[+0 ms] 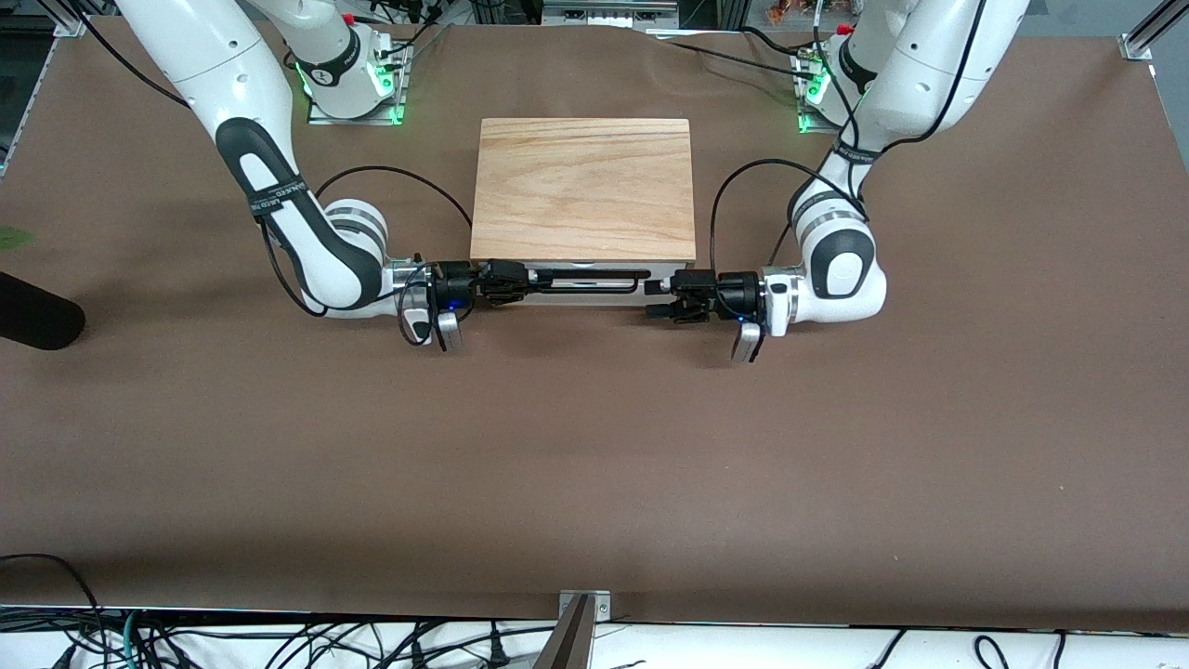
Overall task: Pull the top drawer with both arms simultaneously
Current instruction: 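Close the left and right grippers on the handle's two ends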
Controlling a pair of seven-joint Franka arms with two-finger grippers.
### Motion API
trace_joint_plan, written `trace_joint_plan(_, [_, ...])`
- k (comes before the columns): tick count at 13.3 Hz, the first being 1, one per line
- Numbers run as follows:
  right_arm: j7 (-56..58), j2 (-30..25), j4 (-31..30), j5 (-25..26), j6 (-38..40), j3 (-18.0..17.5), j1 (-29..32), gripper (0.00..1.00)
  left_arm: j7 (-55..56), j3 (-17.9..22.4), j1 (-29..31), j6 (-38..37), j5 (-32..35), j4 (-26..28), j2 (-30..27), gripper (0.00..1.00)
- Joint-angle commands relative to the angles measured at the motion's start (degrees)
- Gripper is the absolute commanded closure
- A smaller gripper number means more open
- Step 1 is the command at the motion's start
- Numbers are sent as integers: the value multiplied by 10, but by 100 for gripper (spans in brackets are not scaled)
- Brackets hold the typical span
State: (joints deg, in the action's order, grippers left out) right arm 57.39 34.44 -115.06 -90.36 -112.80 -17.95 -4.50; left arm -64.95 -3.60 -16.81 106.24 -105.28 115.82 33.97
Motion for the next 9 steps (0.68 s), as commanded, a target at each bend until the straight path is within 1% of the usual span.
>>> trace_joint_plan(1, [15,-9,-8,-11,0,-8,6,69,-31,0,-3,-3,-19,1,7,2])
trace_joint_plan(2, [15,-9,-7,-11,0,-8,7,75,-31,-8,-7,-3,-19,1,11,6])
trace_joint_plan(4, [15,-9,-7,-11,0,-8,6,93,-29,-18,-8,-3,-20,5,12,10])
trace_joint_plan(5, [15,-8,-7,-11,0,-7,7,98,-31,-24,-8,-3,-20,10,12,13])
trace_joint_plan(7, [15,-8,-6,-10,0,-7,7,100,-32,-28,-8,-3,-19,13,12,18])
trace_joint_plan(9, [16,-9,-6,-7,0,-7,6,100,-56,-28,-8,-3,-19,15,12,34])
